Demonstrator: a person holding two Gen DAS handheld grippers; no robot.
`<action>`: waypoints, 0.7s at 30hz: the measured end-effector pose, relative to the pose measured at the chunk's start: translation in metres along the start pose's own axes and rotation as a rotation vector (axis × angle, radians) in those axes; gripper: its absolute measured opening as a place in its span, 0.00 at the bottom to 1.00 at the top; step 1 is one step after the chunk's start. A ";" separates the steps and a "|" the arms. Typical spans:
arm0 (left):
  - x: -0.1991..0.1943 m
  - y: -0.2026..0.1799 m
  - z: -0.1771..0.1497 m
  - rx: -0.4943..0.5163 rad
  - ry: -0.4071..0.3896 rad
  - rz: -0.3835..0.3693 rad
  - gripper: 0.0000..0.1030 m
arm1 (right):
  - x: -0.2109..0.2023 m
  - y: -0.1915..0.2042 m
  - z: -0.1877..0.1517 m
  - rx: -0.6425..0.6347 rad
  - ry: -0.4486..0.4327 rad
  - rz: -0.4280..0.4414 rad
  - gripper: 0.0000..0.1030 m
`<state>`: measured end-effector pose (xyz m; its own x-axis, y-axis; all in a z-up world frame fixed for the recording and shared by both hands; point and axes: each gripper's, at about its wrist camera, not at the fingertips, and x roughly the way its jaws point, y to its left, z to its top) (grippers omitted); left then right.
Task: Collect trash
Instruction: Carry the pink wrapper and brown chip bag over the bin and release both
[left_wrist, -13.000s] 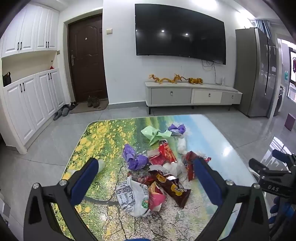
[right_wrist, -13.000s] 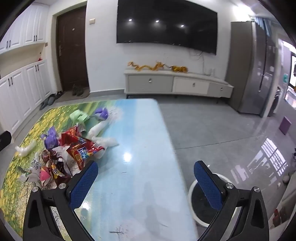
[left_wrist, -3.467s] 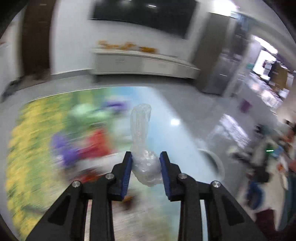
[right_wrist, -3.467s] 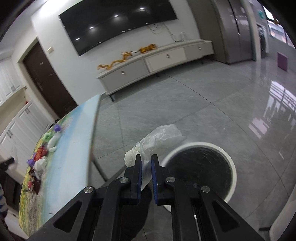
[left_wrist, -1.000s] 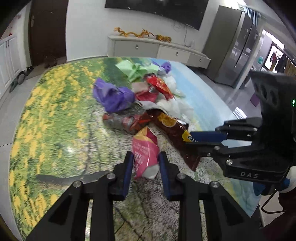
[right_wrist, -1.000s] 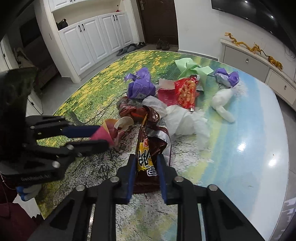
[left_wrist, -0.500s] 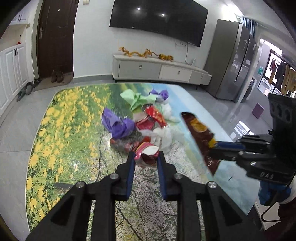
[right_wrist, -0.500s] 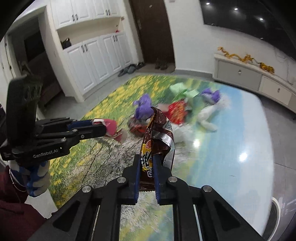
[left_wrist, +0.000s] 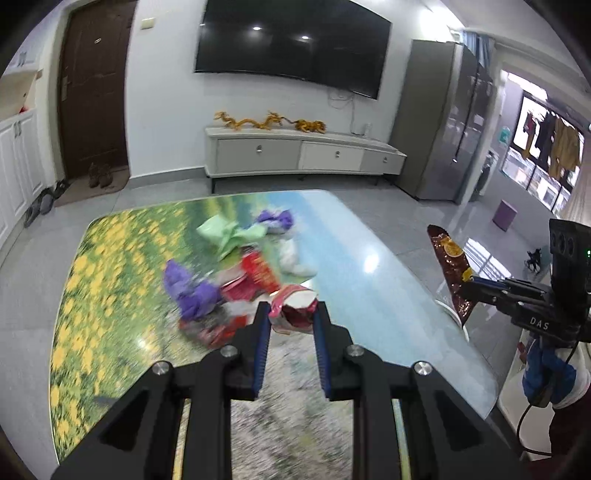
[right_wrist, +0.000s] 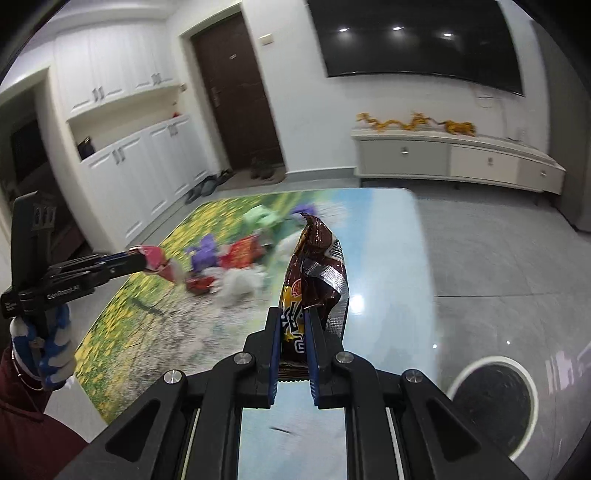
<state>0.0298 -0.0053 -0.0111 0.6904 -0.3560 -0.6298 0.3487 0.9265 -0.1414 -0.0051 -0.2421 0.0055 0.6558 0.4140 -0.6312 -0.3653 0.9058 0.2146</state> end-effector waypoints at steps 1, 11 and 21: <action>0.004 -0.009 0.006 0.014 0.003 -0.008 0.21 | -0.006 -0.009 -0.001 0.013 -0.009 -0.011 0.12; 0.074 -0.144 0.046 0.241 0.062 -0.149 0.21 | -0.053 -0.107 -0.033 0.170 -0.053 -0.163 0.12; 0.153 -0.260 0.041 0.444 0.167 -0.259 0.21 | -0.055 -0.209 -0.090 0.403 -0.008 -0.262 0.12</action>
<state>0.0708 -0.3053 -0.0398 0.4485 -0.5084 -0.7350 0.7535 0.6574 0.0051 -0.0244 -0.4618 -0.0717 0.6974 0.1660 -0.6972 0.0975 0.9418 0.3218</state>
